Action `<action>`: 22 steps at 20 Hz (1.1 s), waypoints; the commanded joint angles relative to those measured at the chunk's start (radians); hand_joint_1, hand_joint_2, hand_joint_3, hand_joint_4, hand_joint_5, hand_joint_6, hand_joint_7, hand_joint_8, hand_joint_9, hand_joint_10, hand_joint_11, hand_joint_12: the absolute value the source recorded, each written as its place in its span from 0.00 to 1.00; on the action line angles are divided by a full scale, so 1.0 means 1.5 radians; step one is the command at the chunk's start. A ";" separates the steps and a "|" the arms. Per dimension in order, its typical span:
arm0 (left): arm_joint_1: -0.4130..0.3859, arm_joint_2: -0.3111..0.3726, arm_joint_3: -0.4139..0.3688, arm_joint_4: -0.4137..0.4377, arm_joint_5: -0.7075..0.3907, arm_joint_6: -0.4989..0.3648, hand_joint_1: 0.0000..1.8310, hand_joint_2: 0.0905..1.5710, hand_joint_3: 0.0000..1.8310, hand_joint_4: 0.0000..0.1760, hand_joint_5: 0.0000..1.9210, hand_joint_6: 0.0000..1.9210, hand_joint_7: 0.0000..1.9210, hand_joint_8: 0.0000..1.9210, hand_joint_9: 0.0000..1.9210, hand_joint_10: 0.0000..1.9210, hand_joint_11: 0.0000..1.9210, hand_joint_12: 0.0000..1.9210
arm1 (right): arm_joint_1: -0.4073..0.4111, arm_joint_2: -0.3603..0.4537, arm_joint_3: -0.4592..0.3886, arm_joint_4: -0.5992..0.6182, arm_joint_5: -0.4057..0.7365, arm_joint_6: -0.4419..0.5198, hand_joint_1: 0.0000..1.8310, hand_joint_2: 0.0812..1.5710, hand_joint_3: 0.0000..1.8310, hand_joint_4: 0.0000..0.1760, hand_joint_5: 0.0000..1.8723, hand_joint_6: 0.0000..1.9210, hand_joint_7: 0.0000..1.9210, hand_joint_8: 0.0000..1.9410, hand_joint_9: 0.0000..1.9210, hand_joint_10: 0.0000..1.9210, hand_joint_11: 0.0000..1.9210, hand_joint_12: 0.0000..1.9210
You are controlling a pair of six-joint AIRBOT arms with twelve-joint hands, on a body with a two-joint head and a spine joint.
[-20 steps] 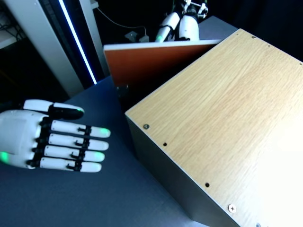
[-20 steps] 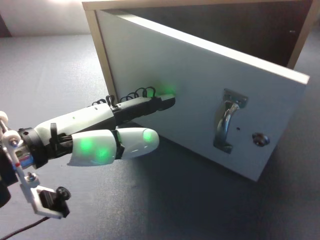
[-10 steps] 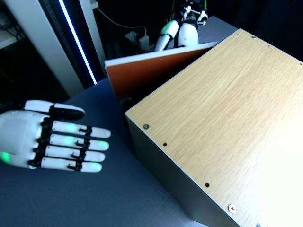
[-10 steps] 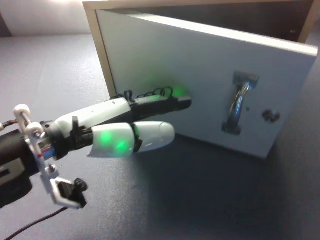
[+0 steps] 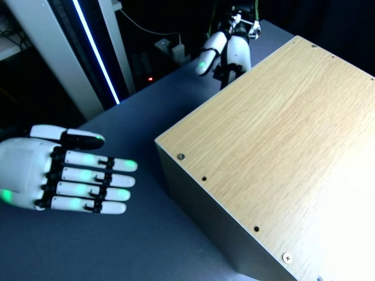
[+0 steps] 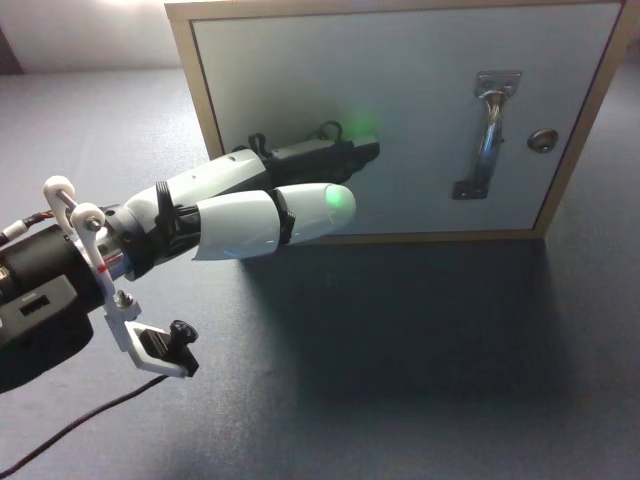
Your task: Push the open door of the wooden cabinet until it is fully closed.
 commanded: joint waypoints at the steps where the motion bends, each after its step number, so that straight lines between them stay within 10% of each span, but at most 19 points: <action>1: -0.009 -0.003 0.003 -0.019 -0.083 -0.003 0.00 0.92 0.00 0.00 0.06 0.00 0.06 0.00 0.07 0.00 0.11 0.03 | 0.002 0.000 0.003 0.017 0.082 0.006 0.23 0.86 0.00 0.00 0.13 0.00 0.12 0.00 0.11 0.00 0.10 0.02; 13: 0.040 0.079 -0.076 0.057 -0.185 -0.003 0.00 0.95 0.00 0.00 0.12 0.01 0.10 0.00 0.10 0.00 0.09 0.02 | 0.002 0.000 0.001 0.019 0.085 0.008 0.23 0.87 0.00 0.00 0.13 0.00 0.12 0.00 0.10 0.00 0.10 0.01; 22: 0.153 0.168 -0.114 -0.076 -0.283 -0.003 0.00 0.89 0.00 0.00 0.12 0.00 0.13 0.00 0.14 0.00 0.13 0.04 | 0.002 0.000 -0.003 0.024 0.091 0.008 0.25 0.86 0.00 0.00 0.13 0.00 0.12 0.00 0.10 0.00 0.09 0.01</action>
